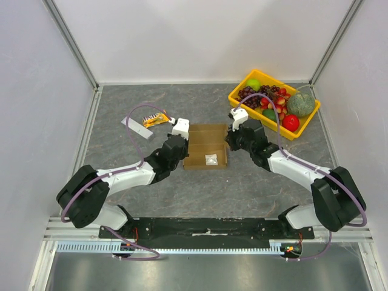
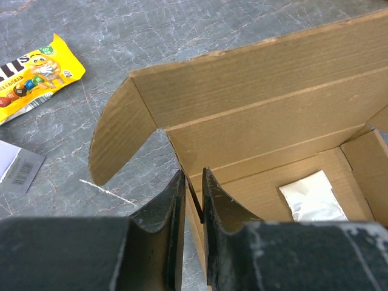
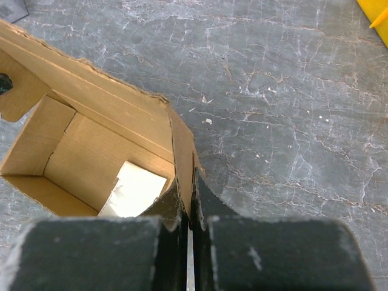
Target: Fold the paper box
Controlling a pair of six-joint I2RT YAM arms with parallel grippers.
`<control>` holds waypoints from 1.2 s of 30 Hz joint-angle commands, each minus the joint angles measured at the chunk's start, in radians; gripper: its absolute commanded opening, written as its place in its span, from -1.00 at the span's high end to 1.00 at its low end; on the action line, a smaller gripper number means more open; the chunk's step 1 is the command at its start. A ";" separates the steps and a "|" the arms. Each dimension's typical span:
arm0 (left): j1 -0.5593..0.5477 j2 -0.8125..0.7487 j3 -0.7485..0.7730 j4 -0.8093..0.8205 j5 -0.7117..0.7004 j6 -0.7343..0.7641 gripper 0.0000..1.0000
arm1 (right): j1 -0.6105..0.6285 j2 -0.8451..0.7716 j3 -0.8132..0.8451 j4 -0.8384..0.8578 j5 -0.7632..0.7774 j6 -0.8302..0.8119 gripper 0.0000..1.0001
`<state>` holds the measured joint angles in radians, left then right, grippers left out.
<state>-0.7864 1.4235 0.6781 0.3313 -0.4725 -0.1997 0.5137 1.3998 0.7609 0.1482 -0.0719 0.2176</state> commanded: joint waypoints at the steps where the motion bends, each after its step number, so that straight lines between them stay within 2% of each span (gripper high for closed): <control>1: -0.043 0.012 0.032 0.078 0.028 -0.003 0.56 | 0.052 -0.067 -0.055 0.186 -0.005 0.043 1.00; 8: -0.065 0.022 0.028 0.089 0.014 -0.020 0.56 | 0.097 -0.088 -0.130 0.341 0.144 0.114 1.00; 13: -0.077 0.006 0.017 0.089 0.008 -0.027 0.55 | 0.147 -0.058 -0.095 0.321 0.277 0.181 1.00; 17: -0.083 -0.005 0.003 0.089 0.000 -0.043 0.55 | 0.201 -0.012 -0.028 0.243 0.386 0.216 1.00; 22: -0.088 -0.008 -0.012 0.091 -0.029 -0.066 0.55 | 0.253 0.002 -0.038 0.263 0.477 0.235 1.00; 36: -0.111 -0.017 -0.086 0.152 -0.103 -0.129 0.55 | 0.299 -0.025 -0.225 0.484 0.540 0.226 1.00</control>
<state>-0.8669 1.4269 0.6128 0.3992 -0.6037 -0.2546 0.7834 1.4017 0.5709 0.4671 0.4999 0.4046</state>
